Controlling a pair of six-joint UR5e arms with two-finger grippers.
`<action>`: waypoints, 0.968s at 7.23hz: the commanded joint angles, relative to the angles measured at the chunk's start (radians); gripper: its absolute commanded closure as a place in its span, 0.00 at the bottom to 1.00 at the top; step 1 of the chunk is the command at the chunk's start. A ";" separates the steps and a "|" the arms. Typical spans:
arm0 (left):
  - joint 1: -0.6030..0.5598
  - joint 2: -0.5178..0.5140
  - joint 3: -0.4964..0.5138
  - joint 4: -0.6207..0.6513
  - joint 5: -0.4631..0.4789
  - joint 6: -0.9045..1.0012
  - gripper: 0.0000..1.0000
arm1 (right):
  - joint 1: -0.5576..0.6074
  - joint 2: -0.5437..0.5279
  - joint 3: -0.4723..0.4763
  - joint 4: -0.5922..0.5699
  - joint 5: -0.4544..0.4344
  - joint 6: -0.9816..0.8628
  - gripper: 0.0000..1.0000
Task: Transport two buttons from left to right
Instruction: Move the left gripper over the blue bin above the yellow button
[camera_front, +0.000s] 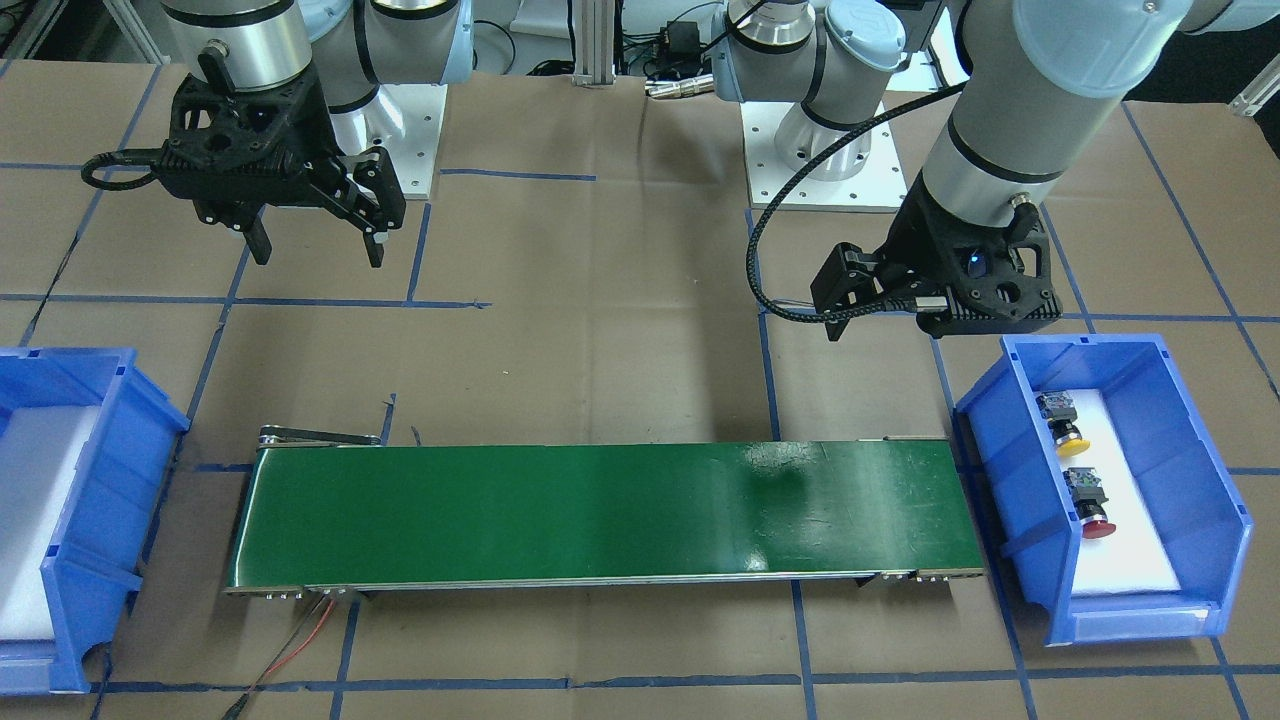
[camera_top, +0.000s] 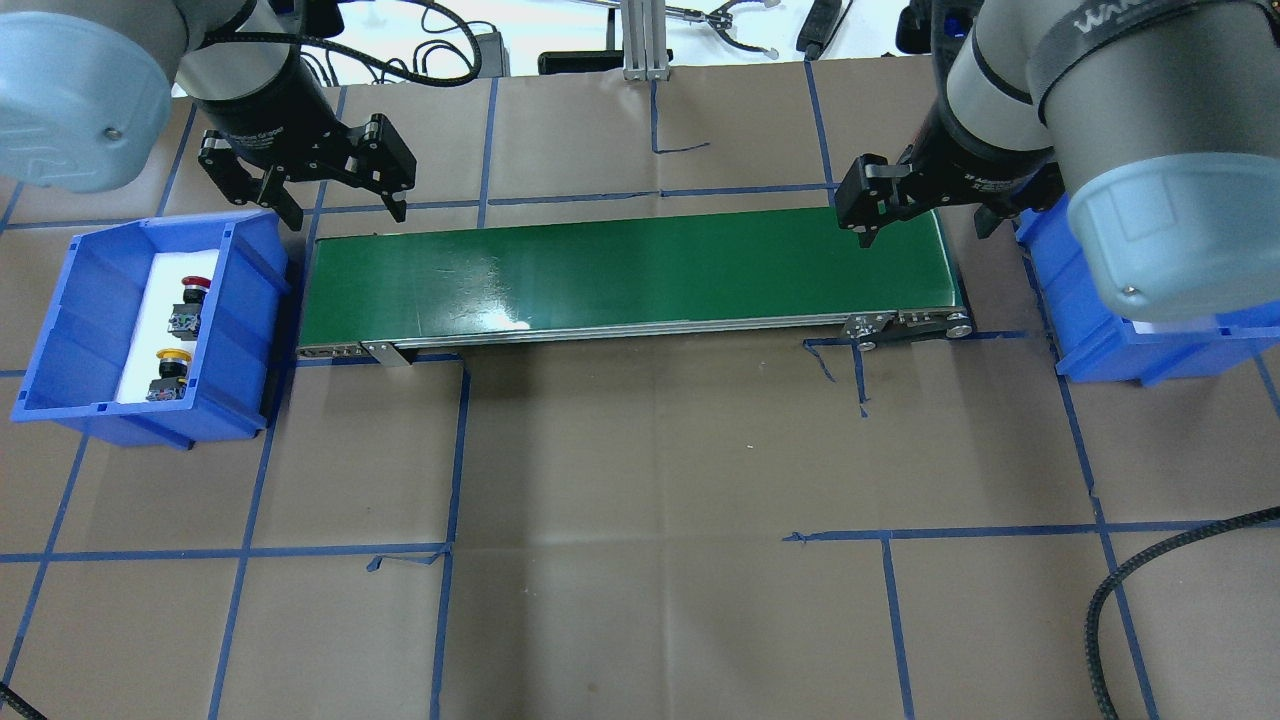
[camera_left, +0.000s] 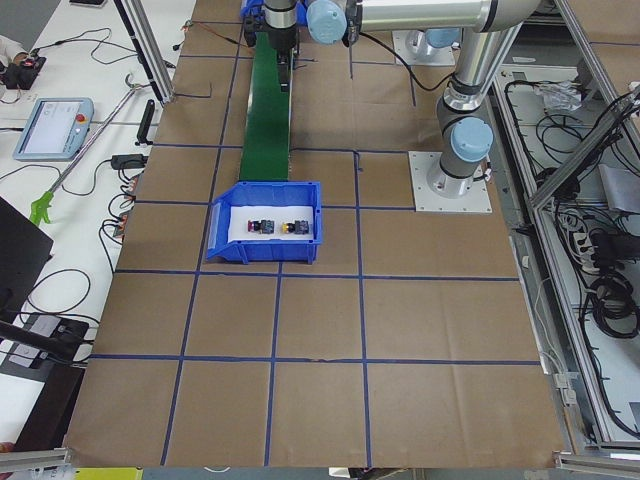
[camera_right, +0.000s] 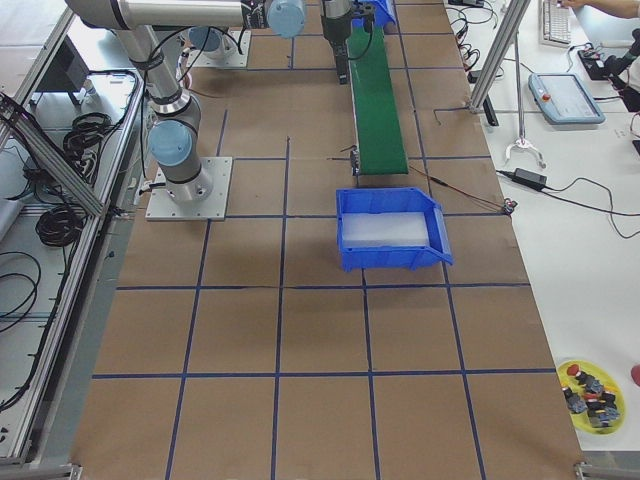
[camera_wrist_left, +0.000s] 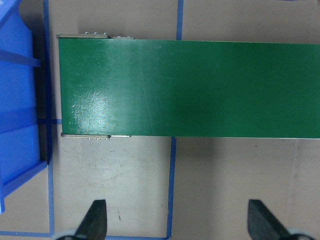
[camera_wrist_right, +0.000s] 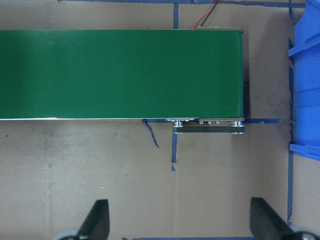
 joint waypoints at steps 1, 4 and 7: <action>0.002 0.002 -0.002 0.001 0.002 -0.002 0.00 | 0.000 -0.001 0.004 0.000 0.001 0.000 0.00; 0.000 0.012 -0.006 0.003 -0.010 -0.013 0.00 | 0.000 -0.001 0.004 -0.003 -0.003 0.005 0.00; 0.002 0.031 -0.060 0.007 -0.007 -0.011 0.00 | 0.000 -0.001 0.006 0.000 0.000 0.014 0.00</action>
